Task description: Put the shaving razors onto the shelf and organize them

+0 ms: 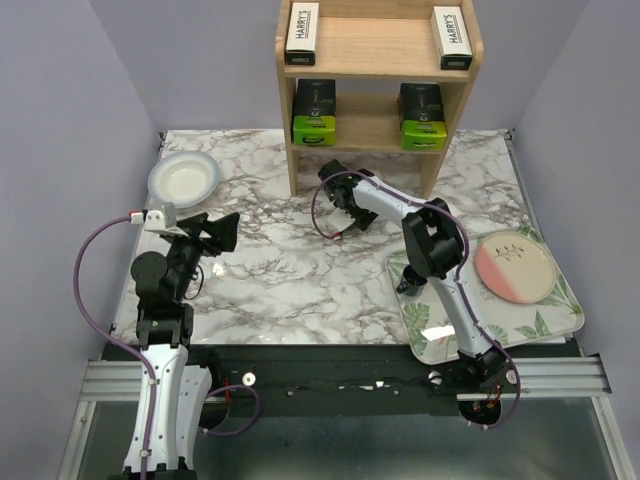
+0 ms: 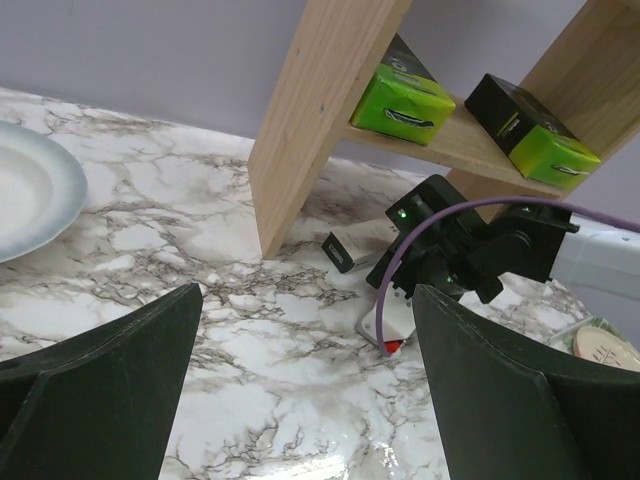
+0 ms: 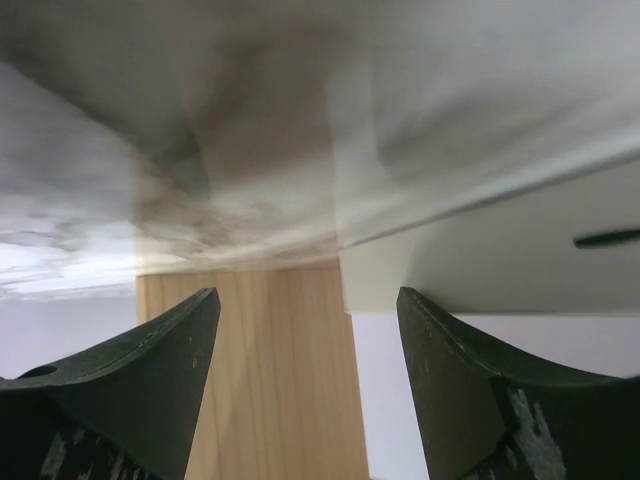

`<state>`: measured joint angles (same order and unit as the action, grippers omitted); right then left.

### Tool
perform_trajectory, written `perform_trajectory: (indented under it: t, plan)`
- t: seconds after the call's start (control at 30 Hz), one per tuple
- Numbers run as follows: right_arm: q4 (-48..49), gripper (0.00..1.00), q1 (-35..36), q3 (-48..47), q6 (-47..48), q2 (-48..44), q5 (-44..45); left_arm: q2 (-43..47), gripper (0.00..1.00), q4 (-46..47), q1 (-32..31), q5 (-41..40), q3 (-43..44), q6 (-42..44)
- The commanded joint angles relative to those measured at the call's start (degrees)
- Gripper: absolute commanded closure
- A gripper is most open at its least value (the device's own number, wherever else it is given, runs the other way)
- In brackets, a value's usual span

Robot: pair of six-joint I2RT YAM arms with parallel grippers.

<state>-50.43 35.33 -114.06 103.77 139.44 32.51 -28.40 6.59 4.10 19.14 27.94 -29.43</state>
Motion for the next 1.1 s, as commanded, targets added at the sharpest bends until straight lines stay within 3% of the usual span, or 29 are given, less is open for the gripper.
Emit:
perform_trajectory:
  t: [0.0,0.2,0.47,0.83,1.07]
  plan:
    - [-2.7,0.21,-0.5,-4.4,-3.1,3.6,4.7,0.4,0.04,-1.1,0.6,1.3,-0.1,0.0]
    - [-1.2,0.21,-0.6,2.3,-3.7,-1.3,7.5,-0.4,0.04,1.1,0.6,1.3,-0.4,-0.8]
    - [2.9,0.21,-0.4,-1.8,-2.4,-0.3,10.3,-1.8,0.05,2.6,0.6,1.6,-0.2,-1.6]
    - [13.5,0.19,0.7,-2.2,3.3,2.5,5.8,-1.0,0.04,-0.3,0.6,1.4,0.6,-0.7]
    - [1.9,0.18,0.6,-2.1,4.4,1.1,-5.4,-1.0,0.04,0.0,1.2,1.4,0.1,-0.9]
